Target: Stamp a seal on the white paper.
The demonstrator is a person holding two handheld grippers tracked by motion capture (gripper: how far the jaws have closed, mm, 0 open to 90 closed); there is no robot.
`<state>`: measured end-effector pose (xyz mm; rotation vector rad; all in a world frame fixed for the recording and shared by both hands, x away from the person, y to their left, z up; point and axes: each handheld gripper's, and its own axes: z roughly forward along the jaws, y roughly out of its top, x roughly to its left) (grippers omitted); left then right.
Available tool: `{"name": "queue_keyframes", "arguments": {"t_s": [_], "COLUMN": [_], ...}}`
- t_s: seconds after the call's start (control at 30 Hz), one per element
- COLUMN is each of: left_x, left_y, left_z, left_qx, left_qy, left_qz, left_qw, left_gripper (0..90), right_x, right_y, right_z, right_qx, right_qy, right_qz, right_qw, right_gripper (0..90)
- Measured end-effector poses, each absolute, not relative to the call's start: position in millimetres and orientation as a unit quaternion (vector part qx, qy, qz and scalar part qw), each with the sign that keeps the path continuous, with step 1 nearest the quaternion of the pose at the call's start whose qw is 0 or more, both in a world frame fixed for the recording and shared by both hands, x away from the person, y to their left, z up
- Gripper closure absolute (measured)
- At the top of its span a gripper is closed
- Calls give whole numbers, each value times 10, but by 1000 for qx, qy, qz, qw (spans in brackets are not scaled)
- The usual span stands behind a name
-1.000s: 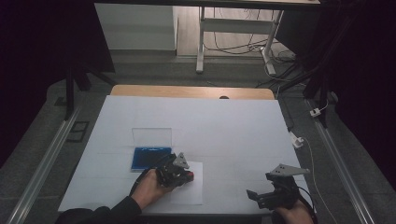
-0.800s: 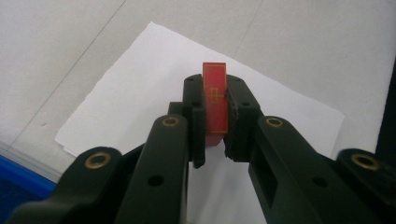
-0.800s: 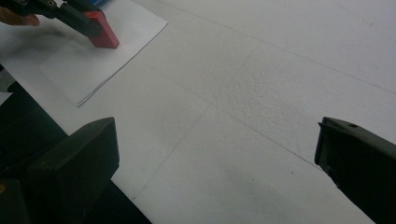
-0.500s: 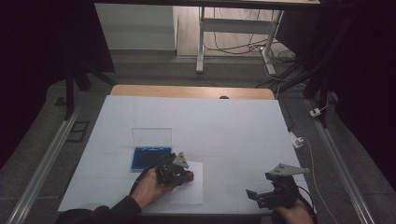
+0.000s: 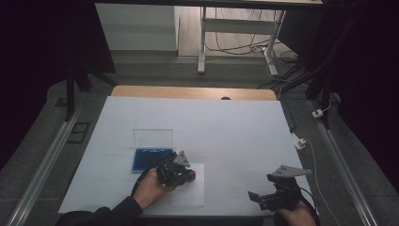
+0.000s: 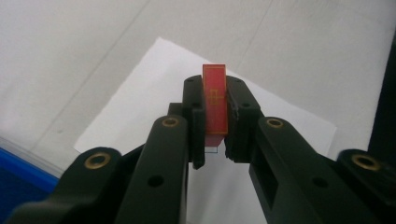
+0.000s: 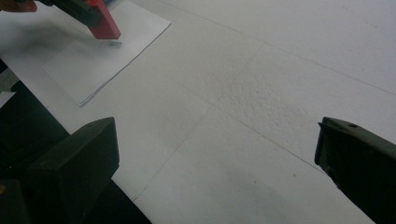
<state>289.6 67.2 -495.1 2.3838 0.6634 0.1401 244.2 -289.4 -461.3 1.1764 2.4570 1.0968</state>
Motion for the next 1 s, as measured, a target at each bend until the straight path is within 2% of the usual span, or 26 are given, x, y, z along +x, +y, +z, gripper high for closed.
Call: {"name": "queue_keyframes", "arguments": {"t_s": [1.0], "left_x": [2883], "left_y": [838], "left_z": [-4754], "left_qx": [899], "left_qy": [255], "left_qz": [49], "left_qw": [353], "left_gripper": [802], "right_x": [2435], "right_y": [-2907], "right_z": [-4613], "right_qx": [401], "right_qy": [830], "right_qz": [374], "right_qw": [103], "right_gripper": [0]}}
